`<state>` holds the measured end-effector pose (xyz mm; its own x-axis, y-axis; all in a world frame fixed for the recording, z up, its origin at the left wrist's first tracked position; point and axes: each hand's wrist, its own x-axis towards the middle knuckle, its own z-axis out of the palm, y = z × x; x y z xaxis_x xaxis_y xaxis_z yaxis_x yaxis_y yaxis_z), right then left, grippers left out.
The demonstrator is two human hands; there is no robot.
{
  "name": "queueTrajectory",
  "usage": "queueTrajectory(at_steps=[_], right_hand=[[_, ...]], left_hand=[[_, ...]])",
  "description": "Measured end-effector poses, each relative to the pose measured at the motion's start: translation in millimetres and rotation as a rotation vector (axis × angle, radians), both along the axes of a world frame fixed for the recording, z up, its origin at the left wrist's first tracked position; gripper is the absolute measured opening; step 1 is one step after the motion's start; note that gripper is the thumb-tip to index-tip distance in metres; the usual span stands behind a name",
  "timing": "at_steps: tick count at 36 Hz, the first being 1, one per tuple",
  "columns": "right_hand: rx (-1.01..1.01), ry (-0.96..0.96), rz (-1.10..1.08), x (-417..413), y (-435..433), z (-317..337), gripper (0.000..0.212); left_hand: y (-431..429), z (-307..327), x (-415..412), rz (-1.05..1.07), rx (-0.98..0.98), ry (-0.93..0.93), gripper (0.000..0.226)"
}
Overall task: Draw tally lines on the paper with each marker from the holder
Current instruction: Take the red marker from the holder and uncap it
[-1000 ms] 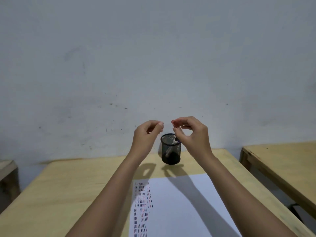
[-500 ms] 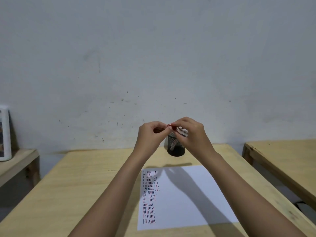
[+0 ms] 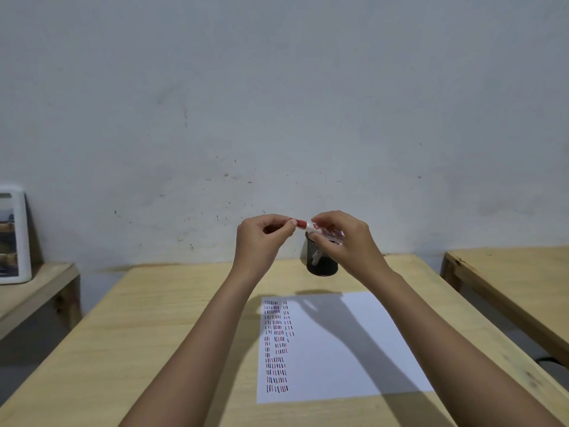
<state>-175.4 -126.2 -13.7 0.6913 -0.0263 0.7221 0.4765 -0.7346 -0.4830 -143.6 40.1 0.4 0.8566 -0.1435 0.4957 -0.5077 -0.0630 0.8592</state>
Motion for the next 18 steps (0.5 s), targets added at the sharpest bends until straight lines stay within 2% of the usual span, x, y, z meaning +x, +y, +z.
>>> queueTrajectory(at_steps=[3,9,14,18], right_hand=[[0.137,0.104,0.052,-3.2,-8.3,-4.7,0.014],[0.541,0.248,0.154,-4.6,-13.6,-16.0,0.013],[0.830,0.285,0.266,-5.0,-9.9,-29.6,0.013],[1.171,0.280,0.381,-2.7,3.7,-36.5,0.010]], left_hand=[[9.9,-5.7,5.3,0.008,-0.062,0.058,0.010],[20.3,-24.4,9.3,-0.057,-0.208,0.176,0.013],[22.3,-37.8,9.8,-0.157,-0.142,0.238,0.016],[22.5,-44.1,12.7,-0.202,-0.055,0.226,0.017]])
